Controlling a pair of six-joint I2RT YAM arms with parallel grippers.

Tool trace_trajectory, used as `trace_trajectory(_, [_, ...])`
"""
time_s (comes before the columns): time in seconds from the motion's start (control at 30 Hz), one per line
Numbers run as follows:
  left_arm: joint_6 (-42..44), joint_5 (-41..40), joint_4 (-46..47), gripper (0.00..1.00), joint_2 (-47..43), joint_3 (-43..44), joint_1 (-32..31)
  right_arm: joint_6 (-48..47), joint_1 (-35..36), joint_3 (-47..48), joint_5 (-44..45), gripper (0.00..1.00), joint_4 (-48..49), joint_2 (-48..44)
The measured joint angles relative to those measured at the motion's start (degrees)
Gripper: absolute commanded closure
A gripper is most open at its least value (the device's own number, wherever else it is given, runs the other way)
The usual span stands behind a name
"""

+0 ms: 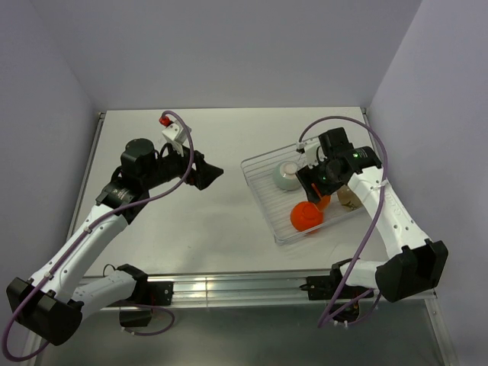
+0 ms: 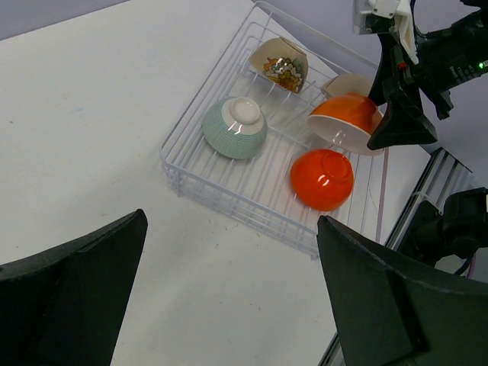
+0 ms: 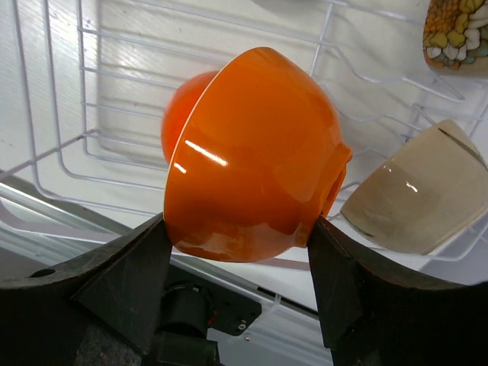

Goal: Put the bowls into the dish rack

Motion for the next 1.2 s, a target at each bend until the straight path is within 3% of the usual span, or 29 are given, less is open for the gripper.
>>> trace_trajectory(0.47, [0.0, 0.0, 0.0, 0.01, 0.0, 0.0, 0.0, -1.9, 0.0, -4.2, 0.8, 1.0, 0.0, 0.4])
trace_trajectory(1.2, [0.0, 0.1, 0.0, 0.01, 0.0, 0.0, 0.0, -1.9, 0.0, -1.0, -15.0, 1.0, -4.5, 5.9])
